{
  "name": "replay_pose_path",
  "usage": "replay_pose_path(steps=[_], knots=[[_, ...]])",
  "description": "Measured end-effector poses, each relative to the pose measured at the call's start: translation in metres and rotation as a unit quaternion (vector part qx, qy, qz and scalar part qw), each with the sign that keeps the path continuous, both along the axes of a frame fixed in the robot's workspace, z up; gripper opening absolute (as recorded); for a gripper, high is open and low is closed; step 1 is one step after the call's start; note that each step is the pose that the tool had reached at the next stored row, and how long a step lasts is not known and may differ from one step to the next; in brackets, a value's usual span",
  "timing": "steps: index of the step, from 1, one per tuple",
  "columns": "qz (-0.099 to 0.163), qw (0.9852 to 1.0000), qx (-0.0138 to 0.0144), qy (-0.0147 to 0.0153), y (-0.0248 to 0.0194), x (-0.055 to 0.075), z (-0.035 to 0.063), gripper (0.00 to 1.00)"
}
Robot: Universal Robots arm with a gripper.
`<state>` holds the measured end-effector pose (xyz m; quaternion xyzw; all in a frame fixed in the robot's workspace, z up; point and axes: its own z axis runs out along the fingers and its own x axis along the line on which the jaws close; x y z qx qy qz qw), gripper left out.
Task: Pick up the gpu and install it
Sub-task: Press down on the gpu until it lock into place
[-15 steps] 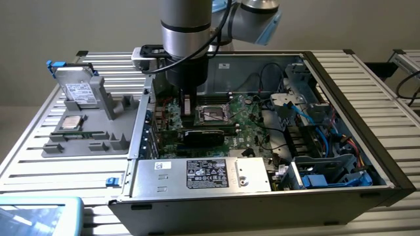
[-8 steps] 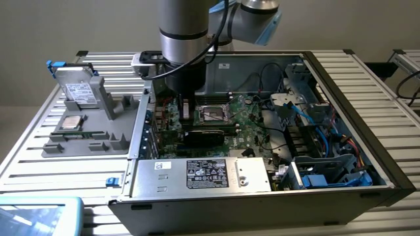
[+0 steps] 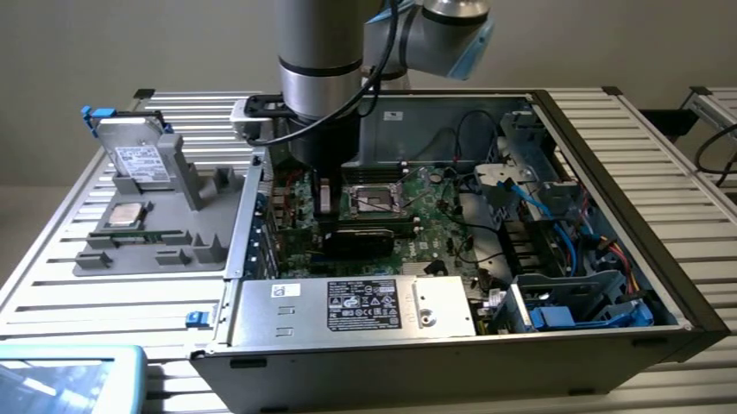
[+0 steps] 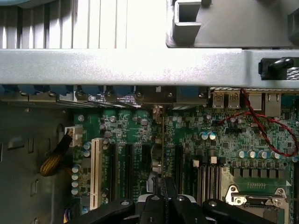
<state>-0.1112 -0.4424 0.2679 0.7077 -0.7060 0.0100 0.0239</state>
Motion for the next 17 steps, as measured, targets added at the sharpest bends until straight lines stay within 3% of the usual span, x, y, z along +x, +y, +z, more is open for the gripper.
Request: replay_pose_path(steps=[3, 5, 8, 17], knots=[[0.000, 1.0000, -0.0012, 0.0008, -0.0004, 0.006, 0.0142, 0.12], [0.000, 1.0000, -0.0011, 0.0009, -0.0019, 0.013, 0.0158, 0.12], [0.000, 1.0000, -0.0020, 0.0011, -0.0030, 0.019, 0.0130, 0.12], [0.000, 1.0000, -0.0026, 0.0012, -0.0031, 0.019, -0.0024, 0.12]])
